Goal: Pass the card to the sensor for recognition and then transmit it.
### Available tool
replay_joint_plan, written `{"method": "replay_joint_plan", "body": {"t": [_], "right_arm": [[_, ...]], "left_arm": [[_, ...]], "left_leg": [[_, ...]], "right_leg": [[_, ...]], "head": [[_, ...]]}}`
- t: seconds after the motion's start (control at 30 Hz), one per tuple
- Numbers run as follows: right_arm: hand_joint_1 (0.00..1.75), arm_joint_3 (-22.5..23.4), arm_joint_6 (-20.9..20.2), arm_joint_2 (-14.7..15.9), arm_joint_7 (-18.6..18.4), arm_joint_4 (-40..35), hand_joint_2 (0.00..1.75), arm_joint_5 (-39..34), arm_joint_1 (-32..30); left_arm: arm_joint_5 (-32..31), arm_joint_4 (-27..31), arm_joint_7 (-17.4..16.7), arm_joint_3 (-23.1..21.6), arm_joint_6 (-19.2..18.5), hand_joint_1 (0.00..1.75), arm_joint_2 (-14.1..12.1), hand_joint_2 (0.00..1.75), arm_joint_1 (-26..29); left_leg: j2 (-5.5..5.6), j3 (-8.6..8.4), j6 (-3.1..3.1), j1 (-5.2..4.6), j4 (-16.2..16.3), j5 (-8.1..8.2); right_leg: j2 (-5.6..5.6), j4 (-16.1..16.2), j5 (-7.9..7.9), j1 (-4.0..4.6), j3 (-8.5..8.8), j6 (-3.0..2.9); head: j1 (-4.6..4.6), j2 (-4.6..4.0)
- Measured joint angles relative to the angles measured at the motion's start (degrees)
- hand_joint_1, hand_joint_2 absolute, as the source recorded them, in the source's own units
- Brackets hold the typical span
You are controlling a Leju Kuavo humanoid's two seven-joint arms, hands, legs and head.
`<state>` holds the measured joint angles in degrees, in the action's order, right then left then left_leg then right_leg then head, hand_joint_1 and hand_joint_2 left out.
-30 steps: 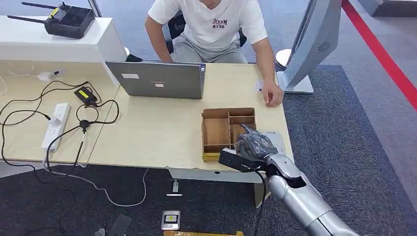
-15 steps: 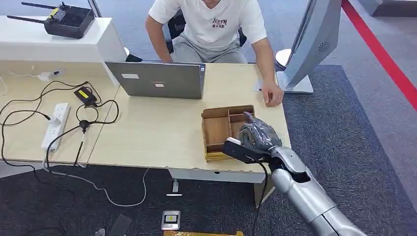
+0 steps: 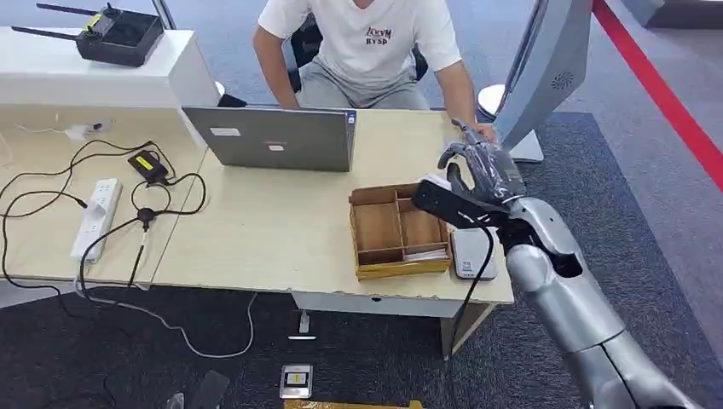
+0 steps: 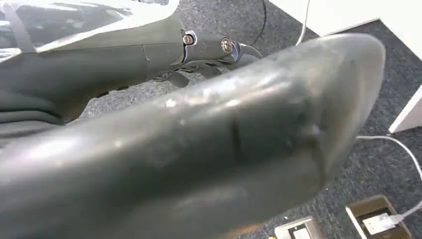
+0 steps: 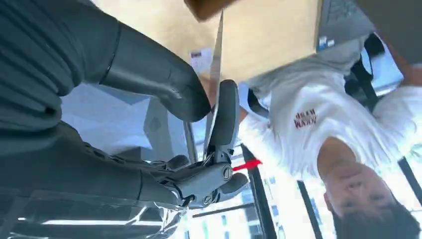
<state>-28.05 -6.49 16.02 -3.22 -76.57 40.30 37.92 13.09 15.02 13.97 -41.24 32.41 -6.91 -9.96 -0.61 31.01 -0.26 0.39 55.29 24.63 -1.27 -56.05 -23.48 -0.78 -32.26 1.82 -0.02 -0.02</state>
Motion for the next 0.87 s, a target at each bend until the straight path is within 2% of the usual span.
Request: {"method": "replay_joint_plan", "body": {"t": [0.07, 0.13, 0.33, 0.43, 0.63, 0.73, 0.87], "right_arm": [[1.75, 0.6, -0.1, 0.4, 1.2, 0.5, 1.75, 0.1, 1.7], [1.75, 0.4, -0.4, 0.6, 4.0, 3.2, 1.75, 0.8, 4.6], [1.75, -0.7, 1.4, -0.5, 10.5, 16.2, 1.75, 3.2, 16.0], [1.75, -1.1, 2.2, -1.7, 10.8, 24.8, 1.75, 1.6, 21.8], [1.75, -1.5, 2.6, -3.1, 9.8, 35.1, 1.75, 2.1, 28.6], [1.75, -2.0, 1.7, -4.1, 8.3, 41.0, 1.75, 4.9, 30.6], [1.75, -2.8, 1.8, -4.6, 7.7, 44.6, 1.75, 5.9, 31.0]], "left_arm": [[-0.3, 0.0, -0.2, 0.0, -0.1, 0.0, 0.0, 0.0, -0.2], [-1.2, 0.0, -1.2, -0.1, -0.5, 0.0, 0.0, 0.0, -0.4], [-3.4, 0.0, -3.4, -0.7, -1.7, 0.0, -0.2, 0.0, -2.5], [-3.5, 0.0, -3.7, -1.0, -2.0, 0.0, -0.4, 0.0, -3.3], [-3.3, 0.0, -3.7, -1.1, -2.2, 0.0, -1.0, 0.0, -3.8], [-3.0, 0.0, -3.7, -1.1, -2.3, 0.0, -1.2, 0.0, -3.5], [-2.8, 0.0, -3.7, -1.1, -2.3, 0.0, -1.2, 0.0, -3.0]], "left_leg": [[0.0, 0.03, 0.0, 0.0, 0.0, 0.0], [0.0, 0.05, 0.0, 0.0, 0.0, -0.01], [0.06, 0.28, -0.01, 0.0, 0.0, -0.18], [0.06, 0.29, -0.02, 0.01, 0.0, -0.19], [0.06, 0.35, -0.01, 0.0, 0.0, -0.18], [0.06, 0.37, -0.01, 0.01, 0.0, -0.18], [0.05, 0.37, -0.01, 0.0, 0.0, -0.18]], "right_leg": [[0.0, 0.0, 0.0, 0.0, 0.01, 0.0], [0.0, 0.0, 0.04, 0.0, -0.01, -0.03], [-0.01, -0.1, 0.15, 0.0, -0.17, -0.02], [-0.02, -0.1, 0.16, 0.0, -0.2, -0.03], [-0.02, -0.1, 0.15, 0.0, -0.29, -0.03], [-0.02, 0.0, 0.15, 0.01, -0.29, -0.03], [-0.02, 0.0, 0.15, 0.01, -0.3, -0.03]], "head": [[0.02, 0.0], [0.0, 0.0], [0.04, 0.0], [0.02, 0.0], [-0.02, 0.0], [-0.02, 0.0], [0.02, 0.0]]}}
